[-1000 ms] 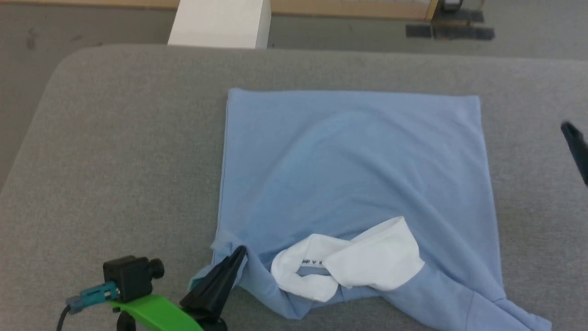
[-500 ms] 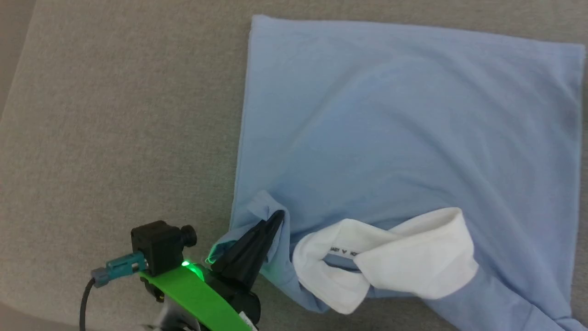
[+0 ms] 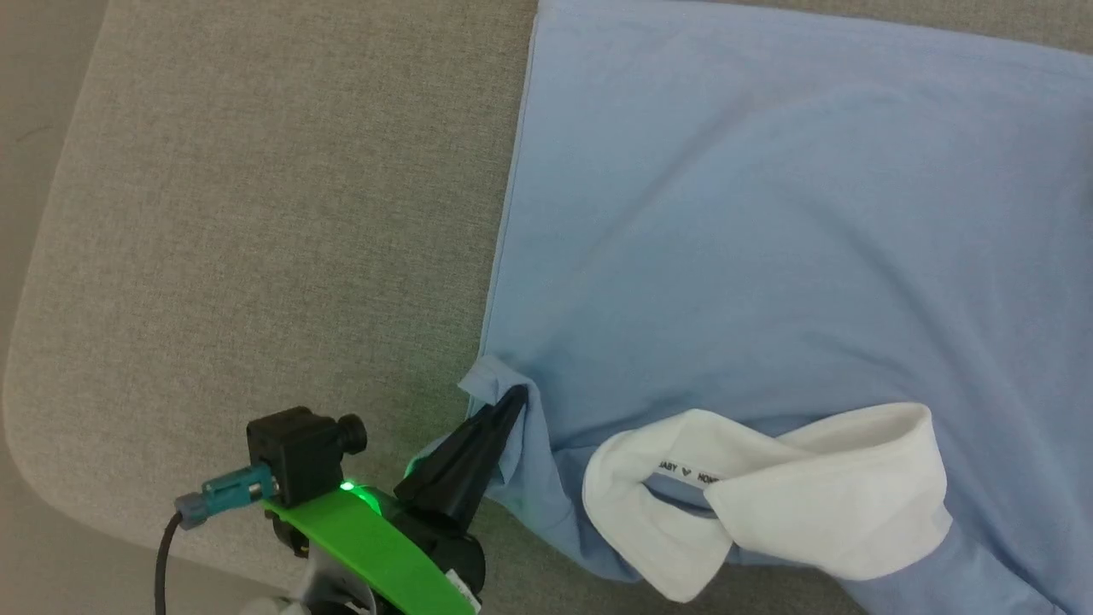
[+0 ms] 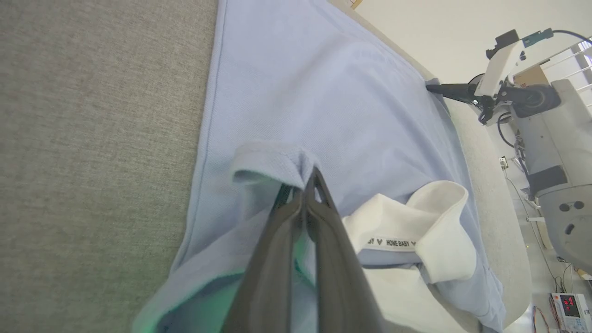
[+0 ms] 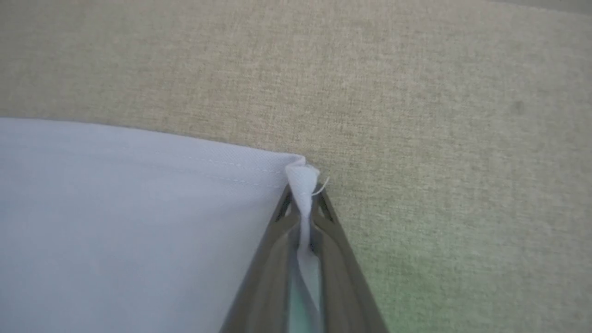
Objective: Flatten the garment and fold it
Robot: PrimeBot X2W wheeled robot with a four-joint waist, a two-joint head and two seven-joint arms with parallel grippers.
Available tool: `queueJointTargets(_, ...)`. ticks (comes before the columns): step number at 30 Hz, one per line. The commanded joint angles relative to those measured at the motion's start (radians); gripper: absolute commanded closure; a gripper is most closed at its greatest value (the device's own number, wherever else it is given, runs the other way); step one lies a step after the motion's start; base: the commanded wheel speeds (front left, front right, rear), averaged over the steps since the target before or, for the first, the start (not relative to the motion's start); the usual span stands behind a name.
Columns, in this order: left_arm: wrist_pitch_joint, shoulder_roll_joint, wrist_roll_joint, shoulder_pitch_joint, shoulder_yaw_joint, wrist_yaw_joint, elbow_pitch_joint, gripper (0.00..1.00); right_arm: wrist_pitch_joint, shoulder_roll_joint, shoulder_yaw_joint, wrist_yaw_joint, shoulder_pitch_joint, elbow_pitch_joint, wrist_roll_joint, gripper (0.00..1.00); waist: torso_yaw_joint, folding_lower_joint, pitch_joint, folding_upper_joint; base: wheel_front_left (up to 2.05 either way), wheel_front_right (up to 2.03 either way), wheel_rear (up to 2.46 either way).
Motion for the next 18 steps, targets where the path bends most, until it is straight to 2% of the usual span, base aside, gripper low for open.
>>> queueJointTargets(1, -0.006, -0.004, -0.002, -0.020, 0.004, -0.003, 0.002, 1.00, -0.004, 0.018, 0.008, -0.002, 0.017, 0.022, -0.004, 1.00, -0.015, -0.0001, -0.013, 0.0000, 0.00, 0.00, 0.00)
queueJointTargets(10, -0.022, 0.015, 0.020, -0.018, 0.027, 0.011, 0.037, 1.00, -0.138, 0.018, 0.057, -0.002, 0.085, -0.016, 0.100, 1.00, -0.097, -0.0001, -0.166, 0.0000, 0.00, 0.00, 0.00)
queueJointTargets(18, -0.013, 0.051, 0.034, 0.042, 0.039, 0.052, 0.078, 1.00, -0.151, -0.033, 0.064, -0.002, 0.325, -0.098, 0.219, 1.00, -0.189, -0.0001, -0.355, 0.0000, 0.00, 0.00, 0.00)
